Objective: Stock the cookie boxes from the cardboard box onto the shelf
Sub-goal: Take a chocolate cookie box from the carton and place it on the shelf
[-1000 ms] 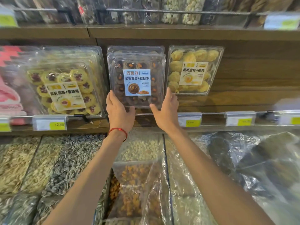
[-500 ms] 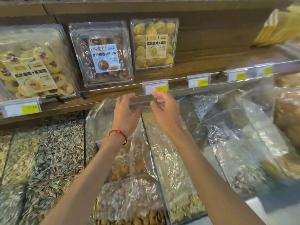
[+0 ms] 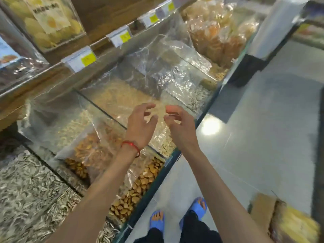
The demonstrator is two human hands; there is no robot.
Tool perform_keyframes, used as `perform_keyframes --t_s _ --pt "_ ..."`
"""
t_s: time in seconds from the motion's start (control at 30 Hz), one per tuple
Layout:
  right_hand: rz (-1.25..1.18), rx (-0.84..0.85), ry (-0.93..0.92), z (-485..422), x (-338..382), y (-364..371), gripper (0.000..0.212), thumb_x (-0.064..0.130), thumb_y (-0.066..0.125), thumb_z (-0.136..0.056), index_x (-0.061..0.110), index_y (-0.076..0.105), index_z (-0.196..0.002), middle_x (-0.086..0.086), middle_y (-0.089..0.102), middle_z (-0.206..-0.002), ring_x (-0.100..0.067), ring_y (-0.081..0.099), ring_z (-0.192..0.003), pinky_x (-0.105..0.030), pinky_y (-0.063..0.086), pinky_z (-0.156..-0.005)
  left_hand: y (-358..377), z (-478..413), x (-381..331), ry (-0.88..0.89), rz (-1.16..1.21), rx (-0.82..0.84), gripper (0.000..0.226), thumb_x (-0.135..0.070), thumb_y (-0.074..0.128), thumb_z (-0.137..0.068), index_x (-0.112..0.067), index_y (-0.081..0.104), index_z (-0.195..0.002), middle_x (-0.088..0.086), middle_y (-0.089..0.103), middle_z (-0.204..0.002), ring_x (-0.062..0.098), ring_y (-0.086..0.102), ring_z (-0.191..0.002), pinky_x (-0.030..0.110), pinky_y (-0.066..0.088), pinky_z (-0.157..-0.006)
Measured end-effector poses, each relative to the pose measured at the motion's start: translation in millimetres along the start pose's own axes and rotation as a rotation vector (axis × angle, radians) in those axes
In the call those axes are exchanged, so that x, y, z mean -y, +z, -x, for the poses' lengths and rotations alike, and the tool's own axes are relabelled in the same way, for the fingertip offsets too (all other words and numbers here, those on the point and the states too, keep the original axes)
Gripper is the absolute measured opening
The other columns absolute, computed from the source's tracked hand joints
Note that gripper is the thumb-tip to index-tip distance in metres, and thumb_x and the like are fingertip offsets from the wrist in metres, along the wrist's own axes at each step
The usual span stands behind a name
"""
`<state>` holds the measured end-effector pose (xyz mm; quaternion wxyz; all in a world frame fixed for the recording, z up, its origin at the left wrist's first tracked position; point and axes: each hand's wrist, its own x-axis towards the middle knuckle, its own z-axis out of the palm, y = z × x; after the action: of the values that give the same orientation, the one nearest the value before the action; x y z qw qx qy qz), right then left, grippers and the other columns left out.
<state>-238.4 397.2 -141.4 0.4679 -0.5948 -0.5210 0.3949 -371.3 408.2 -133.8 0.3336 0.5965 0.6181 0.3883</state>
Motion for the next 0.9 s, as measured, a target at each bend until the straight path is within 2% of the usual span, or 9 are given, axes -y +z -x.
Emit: perform_keyframes --t_s 0.13,0.2,0.27,0.33,0.37,0.47,0.63,0.83,0.9 --pt "-0.037 -0.165 0.109 49.5 -24.1 -68.9 0.025 0.012 0.062 -0.097 0.021 0.069 -0.120 0.011 0.070 -0.112 -0.001 0.065 -0.100 -0.010 0.052 -0.074 60.9 35.8 -25.5 0.053 0.018 0.171 0.026 -0.015 0.061 -0.094 -0.022 0.062 -0.119 -0.004 0.060 -0.125 0.009 0.060 -0.108 0.026 0.053 -0.090" --pt "-0.049 -0.256 0.137 75.8 -39.8 -106.2 0.024 0.012 0.062 -0.097 0.018 0.070 -0.119 0.008 0.071 -0.112 -0.004 0.065 -0.100 -0.011 0.053 -0.077 97.5 54.3 -39.3 0.087 0.006 0.238 0.026 -0.013 0.061 -0.093 -0.018 0.063 -0.119 -0.002 0.063 -0.123 0.010 0.062 -0.105 0.025 0.053 -0.091" --pt "-0.068 -0.333 0.172 102.8 -57.9 -145.2 0.023 0.010 0.063 -0.096 0.017 0.071 -0.117 0.005 0.072 -0.110 -0.007 0.066 -0.099 -0.013 0.053 -0.083 137.2 76.7 -54.6 0.112 0.001 0.311 0.028 -0.012 0.061 -0.092 -0.016 0.063 -0.120 -0.001 0.064 -0.122 0.009 0.061 -0.102 0.014 0.050 -0.088" --pt "-0.092 -0.400 0.211 132.6 -75.0 -185.3 0.023 0.009 0.064 -0.096 0.016 0.070 -0.117 0.005 0.073 -0.110 -0.006 0.067 -0.097 -0.010 0.050 -0.081 176.4 106.2 -71.8 0.137 -0.012 0.396 0.029 -0.010 0.060 -0.092 -0.015 0.063 -0.121 -0.002 0.063 -0.121 0.008 0.059 -0.100 -0.002 0.041 -0.077" --pt "-0.099 -0.437 0.224 147.4 -84.3 -206.1 0.023 0.009 0.064 -0.096 0.016 0.070 -0.117 0.005 0.073 -0.110 -0.005 0.067 -0.097 -0.008 0.049 -0.080 197.0 121.7 -79.8 0.159 -0.018 0.437 0.029 -0.010 0.060 -0.093 -0.016 0.063 -0.121 -0.003 0.063 -0.122 0.007 0.059 -0.101 -0.003 0.040 -0.075" --pt "-0.119 -0.527 0.284 195.2 -112.5 -268.8 0.025 0.009 0.063 -0.097 0.017 0.069 -0.120 0.007 0.072 -0.110 -0.002 0.067 -0.097 -0.007 0.050 -0.081 259.1 173.4 -104.2 0.194 -0.036 0.552 0.029 -0.015 0.058 -0.095 -0.020 0.062 -0.123 -0.005 0.062 -0.126 0.007 0.059 -0.107 0.001 0.040 -0.080" --pt "-0.154 -0.688 0.355 278.7 -161.6 -368.4 0.025 0.010 0.063 -0.097 0.020 0.069 -0.119 0.011 0.072 -0.106 0.007 0.065 -0.094 -0.006 0.048 -0.080 358.5 260.1 -142.5 0.237 -0.020 0.749 0.026 -0.015 0.059 -0.095 -0.020 0.064 -0.121 -0.010 0.063 -0.121 -0.007 0.058 -0.096 -0.002 0.042 -0.073" --pt "-0.230 -0.896 0.465 354.5 -212.5 -459.0 0.025 0.006 0.062 -0.097 0.017 0.067 -0.119 0.004 0.070 -0.109 -0.006 0.065 -0.103 -0.010 0.049 -0.083 454.4 334.7 -174.5 0.327 -0.028 0.952 0.025 -0.011 0.060 -0.093 -0.016 0.066 -0.117 -0.008 0.066 -0.116 -0.005 0.061 -0.093 0.007 0.048 -0.082" --pt "-0.283 -1.044 0.536 382.9 -243.2 -504.1 0.023 0.009 0.063 -0.098 0.016 0.067 -0.119 0.006 0.069 -0.107 -0.005 0.065 -0.102 -0.014 0.051 -0.084 513.1 365.3 -189.6 0.347 -0.089 1.103 0.023 -0.012 0.060 -0.093 -0.016 0.067 -0.114 -0.008 0.067 -0.114 0.000 0.062 -0.094 0.004 0.047 -0.078"
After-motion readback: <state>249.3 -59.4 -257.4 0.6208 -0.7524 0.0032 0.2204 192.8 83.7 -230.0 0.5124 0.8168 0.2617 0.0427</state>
